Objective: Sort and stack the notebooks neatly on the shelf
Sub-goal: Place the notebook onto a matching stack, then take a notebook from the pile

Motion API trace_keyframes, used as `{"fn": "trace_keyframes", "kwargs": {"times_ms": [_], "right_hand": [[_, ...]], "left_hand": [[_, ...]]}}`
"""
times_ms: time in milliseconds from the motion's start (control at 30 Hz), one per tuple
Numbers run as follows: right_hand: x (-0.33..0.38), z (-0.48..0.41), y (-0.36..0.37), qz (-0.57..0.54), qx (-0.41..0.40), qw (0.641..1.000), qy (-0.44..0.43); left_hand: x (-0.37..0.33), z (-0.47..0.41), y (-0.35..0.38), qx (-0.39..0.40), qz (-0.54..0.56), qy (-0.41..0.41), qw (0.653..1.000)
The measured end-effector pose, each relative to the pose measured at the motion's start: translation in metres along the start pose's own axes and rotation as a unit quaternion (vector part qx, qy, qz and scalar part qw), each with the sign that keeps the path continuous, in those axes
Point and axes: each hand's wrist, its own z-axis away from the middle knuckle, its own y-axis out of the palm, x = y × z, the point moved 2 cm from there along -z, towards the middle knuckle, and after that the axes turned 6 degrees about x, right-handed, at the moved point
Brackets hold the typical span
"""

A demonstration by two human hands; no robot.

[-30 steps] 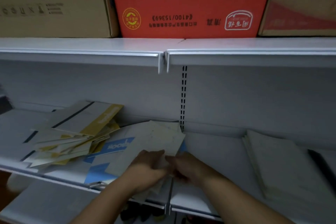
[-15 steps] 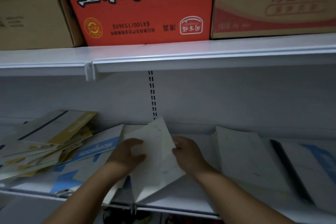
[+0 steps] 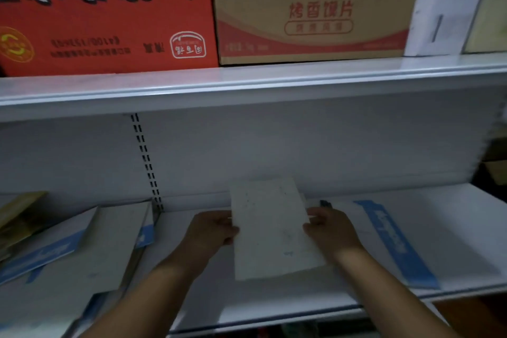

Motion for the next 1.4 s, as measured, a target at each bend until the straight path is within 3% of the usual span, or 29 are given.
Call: {"fn": "trace_keyframes", "kwargs": {"times_ms": [100,200,300,400,567,767,833,933,1000,1067,1233,1400], "right_hand": [[-0.016,-0.005,-0.012,0.074,-0.020,0.997,0.003],[-0.023,-0.011,-0.004,0.165,0.037,0.986,0.009],[-0.022,-0.013,0.004,0.287,0.091,0.954,0.012],[-0.009,-0.017,0.017,0.311,0.058,0.948,-0.040],[0.047,-0.013,0.094,0.216,0.070,0.955,-0.189],[0.109,0.001,0.204,0.146,0.252,0.930,-0.226],[0.126,0.007,0.238,0.103,0.311,0.922,-0.206],[0.151,0.015,0.285,-0.078,0.394,0.914,-0.052],[0.167,0.018,0.307,-0.182,0.398,0.898,0.047],[0.180,0.020,0.319,-0.224,0.391,0.888,0.086],[0.189,0.019,0.340,-0.255,0.357,0.893,0.100],[0.186,0.017,0.345,-0.226,0.279,0.931,0.068]], "left_hand": [[-0.006,-0.012,0.024,0.004,-0.077,0.021,0.997],[0.003,-0.030,0.035,0.002,-0.210,0.015,0.978],[0.005,-0.033,0.037,-0.012,-0.268,0.009,0.963],[0.007,-0.027,0.023,-0.027,-0.309,0.023,0.950],[0.022,-0.001,-0.051,-0.088,-0.345,0.058,0.933],[0.045,0.041,-0.191,-0.155,-0.380,0.017,0.912],[0.057,0.051,-0.233,-0.165,-0.386,-0.002,0.908],[0.075,0.061,-0.273,-0.185,-0.398,-0.027,0.898],[0.086,0.061,-0.284,-0.182,-0.418,-0.039,0.889],[0.091,0.059,-0.287,-0.192,-0.447,-0.024,0.873],[0.090,0.055,-0.285,-0.236,-0.528,-0.017,0.815],[0.083,0.057,-0.271,-0.237,-0.546,-0.036,0.803]]}}
